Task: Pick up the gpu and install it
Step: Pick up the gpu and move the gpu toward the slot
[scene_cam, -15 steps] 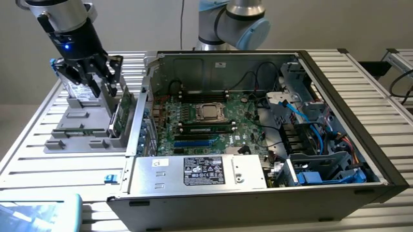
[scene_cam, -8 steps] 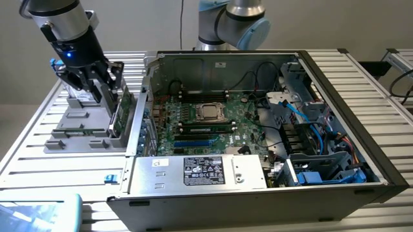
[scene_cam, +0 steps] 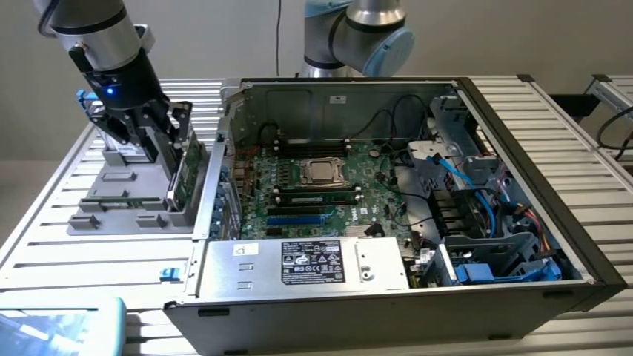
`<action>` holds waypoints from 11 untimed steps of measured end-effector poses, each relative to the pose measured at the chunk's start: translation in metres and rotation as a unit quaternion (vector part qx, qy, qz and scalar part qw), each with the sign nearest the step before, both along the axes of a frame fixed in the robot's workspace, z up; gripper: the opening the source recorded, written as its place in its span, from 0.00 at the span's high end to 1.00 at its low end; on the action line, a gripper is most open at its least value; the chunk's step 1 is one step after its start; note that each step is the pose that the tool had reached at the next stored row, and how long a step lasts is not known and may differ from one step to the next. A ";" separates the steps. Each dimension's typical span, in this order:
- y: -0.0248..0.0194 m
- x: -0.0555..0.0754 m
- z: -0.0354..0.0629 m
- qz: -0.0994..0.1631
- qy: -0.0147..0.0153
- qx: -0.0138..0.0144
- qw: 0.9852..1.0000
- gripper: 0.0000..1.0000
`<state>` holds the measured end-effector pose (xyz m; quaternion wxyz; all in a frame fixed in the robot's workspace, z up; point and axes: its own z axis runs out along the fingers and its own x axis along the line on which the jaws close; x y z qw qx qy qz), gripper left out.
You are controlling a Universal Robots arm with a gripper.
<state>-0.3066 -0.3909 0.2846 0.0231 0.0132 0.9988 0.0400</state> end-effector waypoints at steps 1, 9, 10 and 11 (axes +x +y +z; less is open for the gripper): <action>-0.0002 0.000 -0.0005 0.000 0.000 0.000 1.000 0.54; 0.0029 0.000 -0.0119 0.000 -0.003 0.000 1.000 0.54; 0.0031 0.000 -0.0137 0.000 -0.003 0.000 1.000 0.54; 0.0034 0.000 -0.0155 0.000 -0.003 0.000 1.000 0.54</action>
